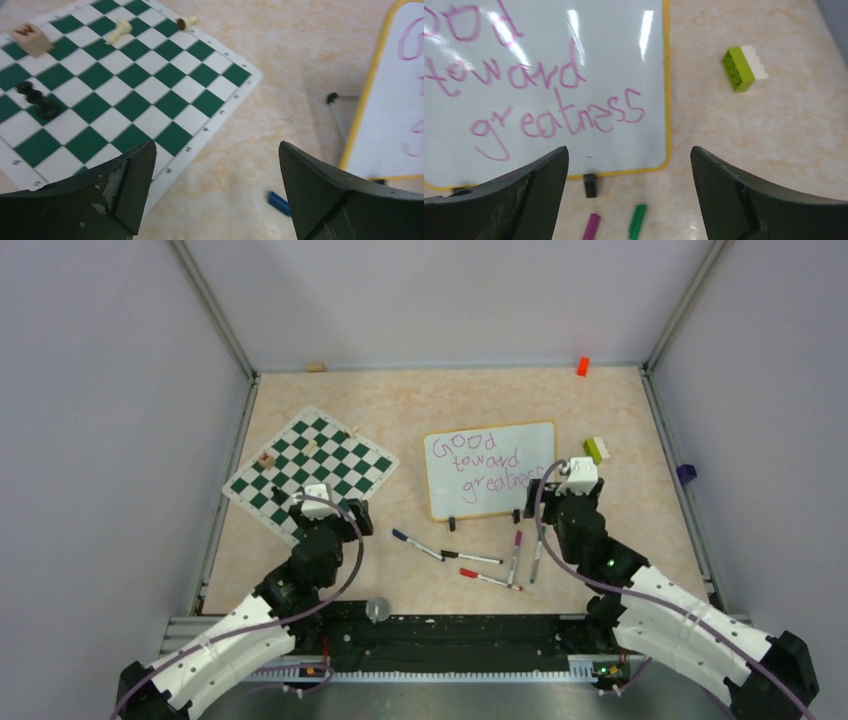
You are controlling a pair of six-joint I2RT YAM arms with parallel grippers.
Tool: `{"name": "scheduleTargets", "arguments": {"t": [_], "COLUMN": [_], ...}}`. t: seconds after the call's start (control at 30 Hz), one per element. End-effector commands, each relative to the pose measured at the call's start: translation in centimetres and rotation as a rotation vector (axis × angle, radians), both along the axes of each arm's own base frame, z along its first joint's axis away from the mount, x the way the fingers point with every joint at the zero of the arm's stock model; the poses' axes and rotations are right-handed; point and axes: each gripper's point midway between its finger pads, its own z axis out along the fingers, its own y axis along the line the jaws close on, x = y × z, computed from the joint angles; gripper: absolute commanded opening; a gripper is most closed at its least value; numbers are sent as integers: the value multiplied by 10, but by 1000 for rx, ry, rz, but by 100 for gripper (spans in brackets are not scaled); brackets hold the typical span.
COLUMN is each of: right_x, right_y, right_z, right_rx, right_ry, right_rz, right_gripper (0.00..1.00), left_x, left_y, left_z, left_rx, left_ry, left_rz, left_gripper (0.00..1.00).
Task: Write a sentence on the whiteboard
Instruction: Put down the whiteboard marker at the center of the board, then reset both arms
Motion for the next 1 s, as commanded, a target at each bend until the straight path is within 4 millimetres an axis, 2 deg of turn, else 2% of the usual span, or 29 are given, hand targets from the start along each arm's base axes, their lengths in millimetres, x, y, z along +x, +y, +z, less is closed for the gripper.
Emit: {"name": "scheduleTargets", "arguments": {"t": [0.0, 0.07, 0.17, 0.27, 0.3, 0.33, 0.4, 0.47, 0.5, 0.57, 0.67, 0.73, 0.87, 0.97], "right_x": [11, 11, 16, 25, 28, 31, 36, 41, 42, 48, 53, 56, 66, 76], "right_y": [-42, -53, -70, -88, -88, -92, -98, -103, -105, -109, -117, -119, -105, -103], "right_z": [3, 1, -10, -20, -22, -22, -27, -36, -41, -49, -46, -45, -45, -48], "right_rx": [-156, -170, -130, -78, -48, -21, 3, -15, -23, -39, -57, -60, -71, -68], "right_ry": [-220, -282, -275, -251, -256, -266, -278, -269, -260, -223, -245, -253, -237, -214], "right_rz": [-150, -183, -232, -248, -224, -217, -191, -179, -186, -212, -261, -269, -189, -189], "right_gripper": [89, 90, 90, 90, 91, 97, 99, 99, 99, 99, 99, 99, 99, 99], "left_x": [16, 18, 26, 33, 35, 33, 38, 48, 58, 72, 91, 98, 106, 109], "left_y": [44, 56, 77, 93, 99, 106, 116, 118, 114, 109, 106, 108, 119, 123], "left_z": [28, 22, 8, -2, 0, -11, -22, -30, -23, -21, -19, -21, -24, -25], "left_rx": [134, 220, 294, 290, 266, 263, 263, 290, 302, 332, 382, 398, 362, 345], "left_ry": [-255, -283, -261, -261, -284, -281, -257, -209, -215, -213, -206, -192, -155, -144], "left_rz": [216, 245, 299, 326, 347, 365, 379, 377, 358, 335, 323, 313, 316, 319], "left_gripper": [98, 99, 99, 98, 98, 98, 98, 98, 98, 98, 98, 97, 95, 94]}}
